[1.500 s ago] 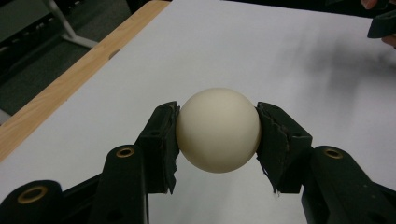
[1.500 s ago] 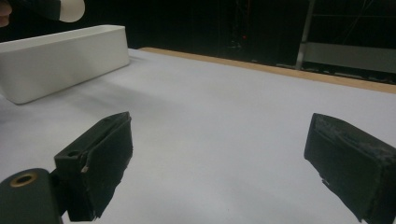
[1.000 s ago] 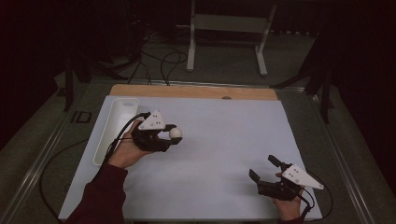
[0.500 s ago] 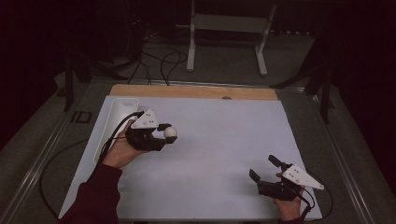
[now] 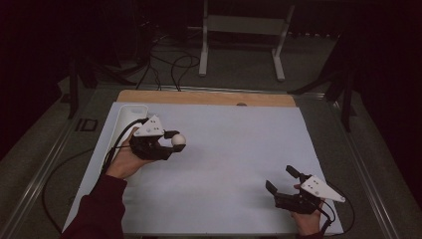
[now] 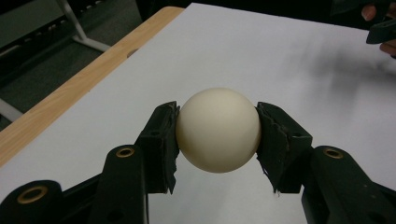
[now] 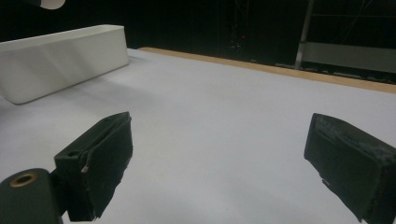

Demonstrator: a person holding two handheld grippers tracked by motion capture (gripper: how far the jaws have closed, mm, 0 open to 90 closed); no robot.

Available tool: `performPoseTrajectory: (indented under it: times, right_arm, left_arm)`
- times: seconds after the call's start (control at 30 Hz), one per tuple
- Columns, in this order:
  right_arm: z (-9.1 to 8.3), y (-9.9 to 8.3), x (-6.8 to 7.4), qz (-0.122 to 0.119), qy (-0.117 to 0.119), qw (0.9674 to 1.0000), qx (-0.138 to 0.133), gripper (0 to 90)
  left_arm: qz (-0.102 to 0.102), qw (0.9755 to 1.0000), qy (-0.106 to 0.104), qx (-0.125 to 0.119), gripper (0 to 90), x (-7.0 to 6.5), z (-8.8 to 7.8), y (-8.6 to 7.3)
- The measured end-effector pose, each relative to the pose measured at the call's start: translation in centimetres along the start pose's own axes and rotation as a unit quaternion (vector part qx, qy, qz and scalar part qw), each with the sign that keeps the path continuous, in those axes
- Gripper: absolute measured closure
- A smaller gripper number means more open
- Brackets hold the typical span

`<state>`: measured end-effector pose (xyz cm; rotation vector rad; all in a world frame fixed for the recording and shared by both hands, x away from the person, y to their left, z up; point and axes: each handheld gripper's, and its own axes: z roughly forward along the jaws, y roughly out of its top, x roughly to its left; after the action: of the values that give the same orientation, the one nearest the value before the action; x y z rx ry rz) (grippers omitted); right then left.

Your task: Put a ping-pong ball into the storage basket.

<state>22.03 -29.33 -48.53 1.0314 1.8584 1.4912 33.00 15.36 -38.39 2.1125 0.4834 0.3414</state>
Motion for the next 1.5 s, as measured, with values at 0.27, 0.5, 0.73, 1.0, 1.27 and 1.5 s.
performPoseTrajectory:
  times: [0.27,0.5,0.73,1.0,1.27,1.5]
  right_arm:
    - [0.0,0.0,0.0,0.0,0.0,1.0,0.0,7.4]
    - [0.1,0.0,0.0,0.0,0.001,1.0,0.001,7.4]
    - [0.1,0.0,0.0,0.0,0.001,1.0,0.001,7.4]
    - [0.1,0.0,0.0,0.0,0.001,1.0,0.001,7.4]
    - [0.1,0.0,0.0,0.0,0.001,1.0,0.001,7.4]
    - [0.1,0.0,0.0,0.0,0.001,1.0,0.001,7.4]
  left_arm:
    - [0.001,1.0,0.001,-0.003,51.2,0.2,-0.4,-0.1]
    - [-0.002,1.0,0.003,-0.006,51.2,0.4,-1.0,-0.3]
    - [-0.003,1.0,0.008,-0.004,51.2,0.7,-1.6,-0.7]
    - [-0.008,0.9999,0.012,-0.003,51.2,1.0,-2.6,-1.3]
    - [-0.011,0.9998,0.017,-0.005,51.2,1.3,-3.3,-1.6]
    - [-0.012,0.9996,0.024,-0.001,51.2,1.5,-4.2,-2.0]
